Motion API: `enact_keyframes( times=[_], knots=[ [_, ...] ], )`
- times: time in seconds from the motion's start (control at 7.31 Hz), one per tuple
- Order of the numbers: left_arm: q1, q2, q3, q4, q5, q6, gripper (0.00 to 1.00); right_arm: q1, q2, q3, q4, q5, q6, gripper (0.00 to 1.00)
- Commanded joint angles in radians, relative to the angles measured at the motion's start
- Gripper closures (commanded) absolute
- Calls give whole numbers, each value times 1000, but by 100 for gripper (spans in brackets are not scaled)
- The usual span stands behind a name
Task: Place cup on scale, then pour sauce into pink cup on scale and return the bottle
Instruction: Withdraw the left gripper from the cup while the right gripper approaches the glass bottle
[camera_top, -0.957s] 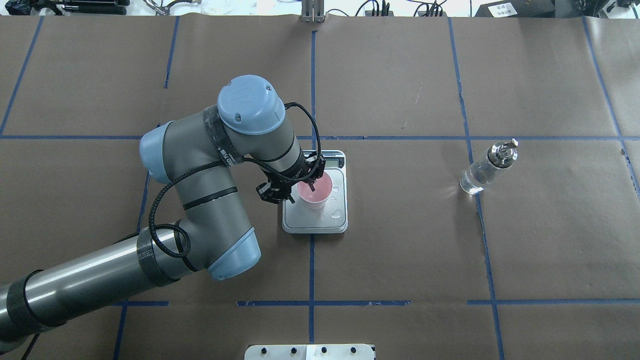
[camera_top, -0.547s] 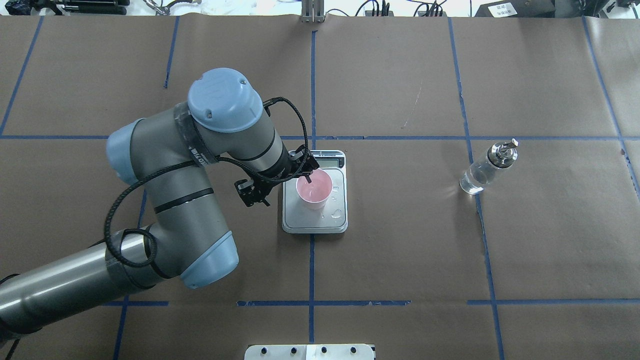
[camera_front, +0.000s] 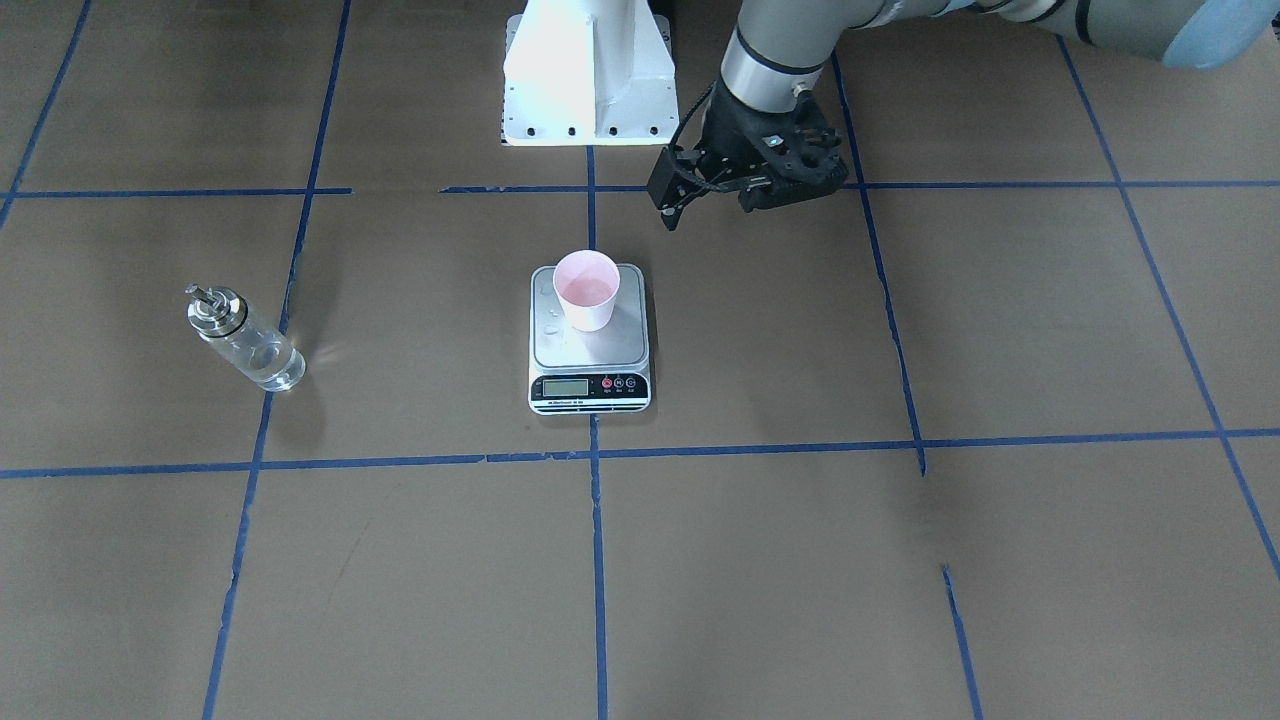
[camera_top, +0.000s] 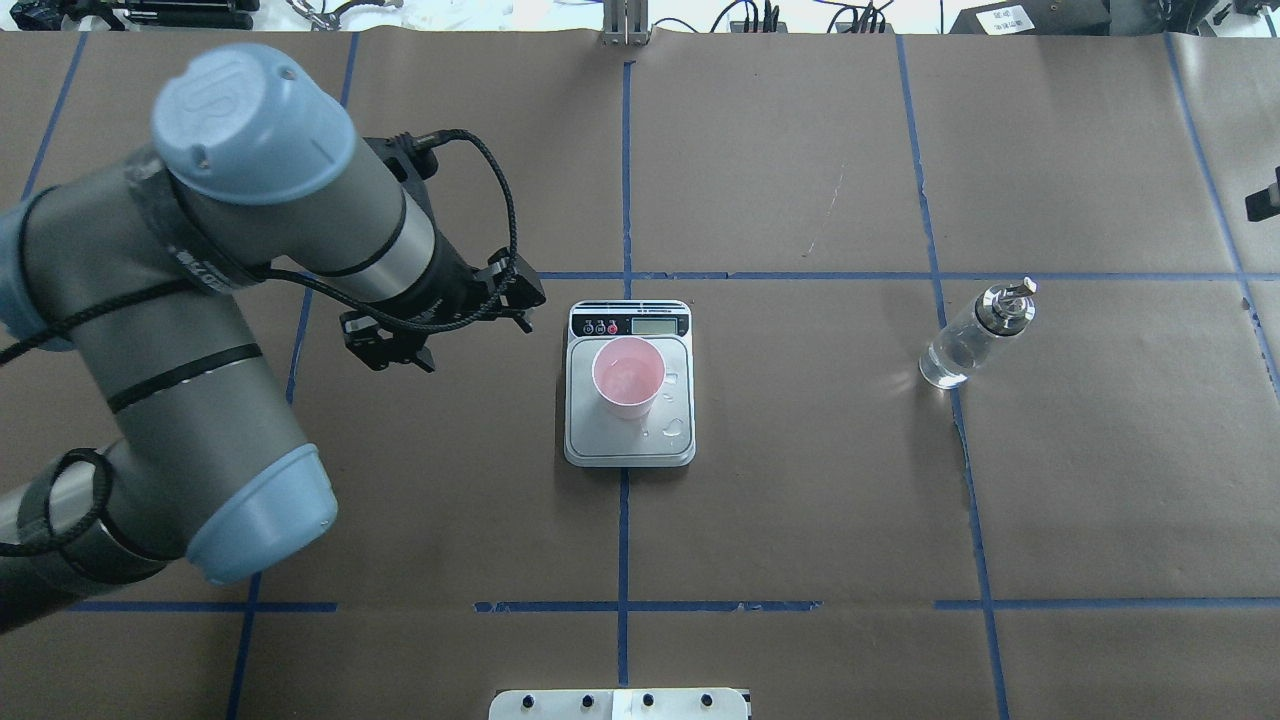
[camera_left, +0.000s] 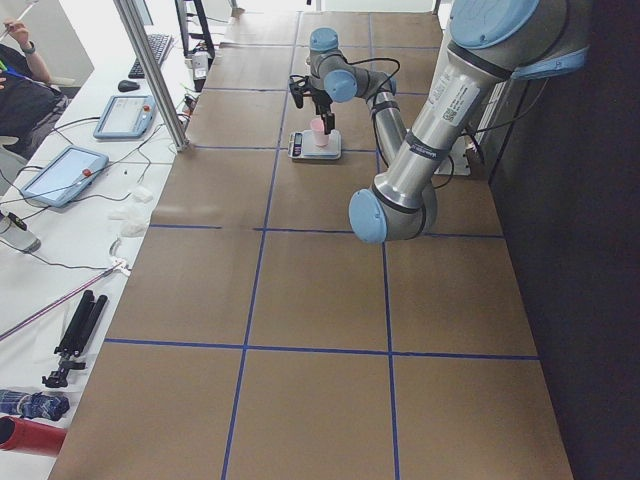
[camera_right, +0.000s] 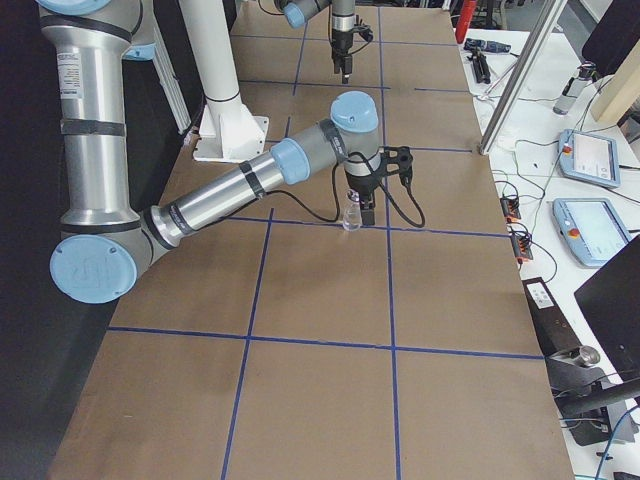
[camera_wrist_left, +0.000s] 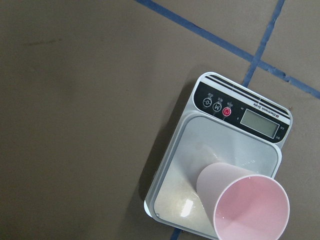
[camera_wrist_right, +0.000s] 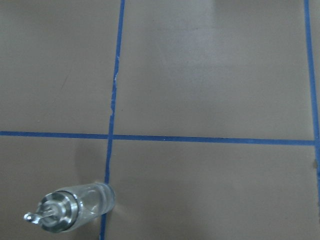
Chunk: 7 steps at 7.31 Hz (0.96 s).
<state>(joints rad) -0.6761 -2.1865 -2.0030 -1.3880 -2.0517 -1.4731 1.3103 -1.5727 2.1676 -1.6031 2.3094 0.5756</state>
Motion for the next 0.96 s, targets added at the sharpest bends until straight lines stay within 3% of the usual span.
enact_keyframes(
  times=[0.0,0.14,0.41,0.55,0.82],
  knots=[
    [-69,62,-48,20,-1,124,0,-197,-4,156,-24,-137,278,0],
    [-101,98,-75,21,-2,189,0,-273,-22,222,-25,-175,378,0],
    [-158,148,-92,21,-2,293,0,-559,-107,320,-6,-513,588,0],
    [-172,162,-91,21,-2,319,0,-691,-156,321,74,-686,690,0],
    [-174,175,-91,20,1,324,0,-840,-339,281,382,-903,728,0]
  ],
)
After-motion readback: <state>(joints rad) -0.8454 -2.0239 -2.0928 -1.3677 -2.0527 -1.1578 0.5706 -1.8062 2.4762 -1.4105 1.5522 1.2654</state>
